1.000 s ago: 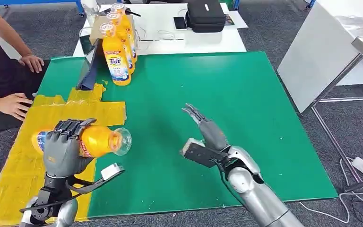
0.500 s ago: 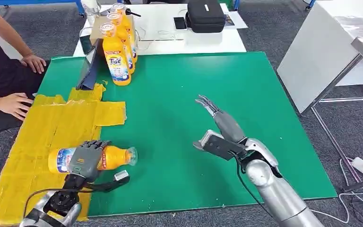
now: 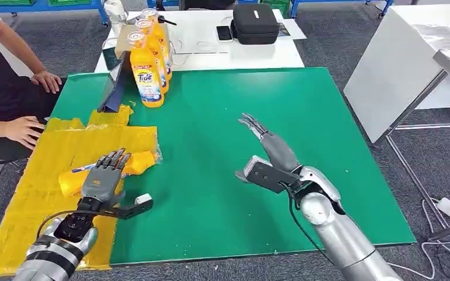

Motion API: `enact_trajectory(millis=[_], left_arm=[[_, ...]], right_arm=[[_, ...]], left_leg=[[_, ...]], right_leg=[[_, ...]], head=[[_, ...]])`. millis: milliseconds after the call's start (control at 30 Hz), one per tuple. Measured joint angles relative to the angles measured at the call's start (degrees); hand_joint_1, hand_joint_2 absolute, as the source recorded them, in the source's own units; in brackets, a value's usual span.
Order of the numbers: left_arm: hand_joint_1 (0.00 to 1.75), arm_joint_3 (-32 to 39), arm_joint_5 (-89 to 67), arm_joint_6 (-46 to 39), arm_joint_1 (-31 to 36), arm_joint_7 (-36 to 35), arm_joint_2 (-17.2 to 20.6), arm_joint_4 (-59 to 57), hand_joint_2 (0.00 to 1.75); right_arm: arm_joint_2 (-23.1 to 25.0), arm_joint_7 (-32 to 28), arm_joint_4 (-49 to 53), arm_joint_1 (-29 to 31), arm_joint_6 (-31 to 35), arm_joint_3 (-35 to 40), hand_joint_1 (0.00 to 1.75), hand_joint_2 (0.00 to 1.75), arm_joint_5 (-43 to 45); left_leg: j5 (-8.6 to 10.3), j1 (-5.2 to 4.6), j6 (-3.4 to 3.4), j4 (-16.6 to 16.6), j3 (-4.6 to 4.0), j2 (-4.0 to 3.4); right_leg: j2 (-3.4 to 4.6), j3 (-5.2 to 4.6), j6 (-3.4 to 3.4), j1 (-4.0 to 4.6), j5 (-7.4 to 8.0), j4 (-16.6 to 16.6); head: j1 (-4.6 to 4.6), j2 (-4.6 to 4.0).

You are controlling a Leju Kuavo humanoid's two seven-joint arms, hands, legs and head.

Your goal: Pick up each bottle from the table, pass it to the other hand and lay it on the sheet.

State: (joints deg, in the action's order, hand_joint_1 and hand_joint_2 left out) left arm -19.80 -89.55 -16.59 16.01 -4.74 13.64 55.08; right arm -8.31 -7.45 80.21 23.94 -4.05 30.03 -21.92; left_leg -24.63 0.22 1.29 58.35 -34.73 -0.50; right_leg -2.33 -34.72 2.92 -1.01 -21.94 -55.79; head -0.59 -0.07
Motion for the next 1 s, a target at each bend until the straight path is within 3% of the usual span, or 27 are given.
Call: enact_trajectory(millis=[233, 267, 400, 500, 600, 767, 1000], left_arm=[[0.0, 1.97, 4.14, 0.07, -0.45, 4.97, 0.26, -0.2, 0.0], [0.0, 2.06, 4.49, -0.02, -0.54, 5.26, 0.24, -0.11, 0.0], [0.0, 7.22, 26.86, 2.02, -3.33, 16.23, -1.53, 8.03, 0.0], [0.0, 11.94, 52.64, 11.97, -5.53, 24.03, -3.96, 16.75, 0.0], [0.0, 17.19, 74.43, 22.48, -7.75, 30.35, -6.27, 28.01, 0.0], [0.0, 22.53, 79.87, 24.66, -9.83, 31.52, -9.94, 39.03, 0.0], [0.0, 23.19, 79.21, 22.05, -12.86, 34.05, -13.36, 46.27, 0.0]], right_arm=[[0.11, -0.13, -0.48, 0.05, 0.13, 0.0, 0.0, 1.75, -0.22], [0.11, -0.15, -0.5, 0.04, 0.13, 0.0, 0.0, 0.0, -0.26], [-0.11, -1.38, -0.26, -1.42, 1.73, -0.04, 0.0, 0.0, -2.72], [0.35, -5.52, 1.12, -4.21, 4.64, -0.64, 0.0, 0.0, -3.45], [4.12, -10.79, 4.65, -8.84, 9.26, -2.8, 0.0, 0.0, -1.97], [7.54, -11.43, 8.24, -12.43, 10.41, -4.06, 0.0, 0.0, -1.51], [9.86, -15.05, 11.22, -15.36, 13.08, -5.57, 0.0, 0.0, -1.14]], left_leg=[[0.18, 0.01, -0.01, 0.0, 0.04, 0.0], [0.18, 0.01, -0.01, 0.0, 0.04, -0.01], [0.19, 0.01, 0.02, 0.03, -0.09, 0.05], [0.22, 0.01, 0.06, 0.04, -0.47, 0.06], [0.12, -0.02, -0.02, 0.05, -0.61, -0.22], [0.03, 0.02, -0.09, 0.04, -0.73, -0.25], [0.04, 0.01, -0.08, 0.04, -0.79, -0.23]], right_leg=[[-0.01, 0.01, 0.08, 0.0, 0.12, -0.1], [-0.01, 0.01, 0.08, 0.0, 0.12, -0.1], [-0.03, -0.14, 0.1, 0.0, 0.11, -0.09], [-0.05, -0.42, 0.13, 0.0, 0.13, -0.1], [0.13, -0.66, 0.2, 0.0, 0.18, -0.12], [0.19, -0.84, 0.13, 0.03, 0.06, -0.11], [0.19, -0.92, 0.13, 0.02, 0.06, -0.09]], head=[[0.0, 0.0], [0.0, 0.0], [0.0, 0.0], [0.04, 0.0], [-0.04, 0.0], [0.02, 0.0], [0.02, 0.0]])
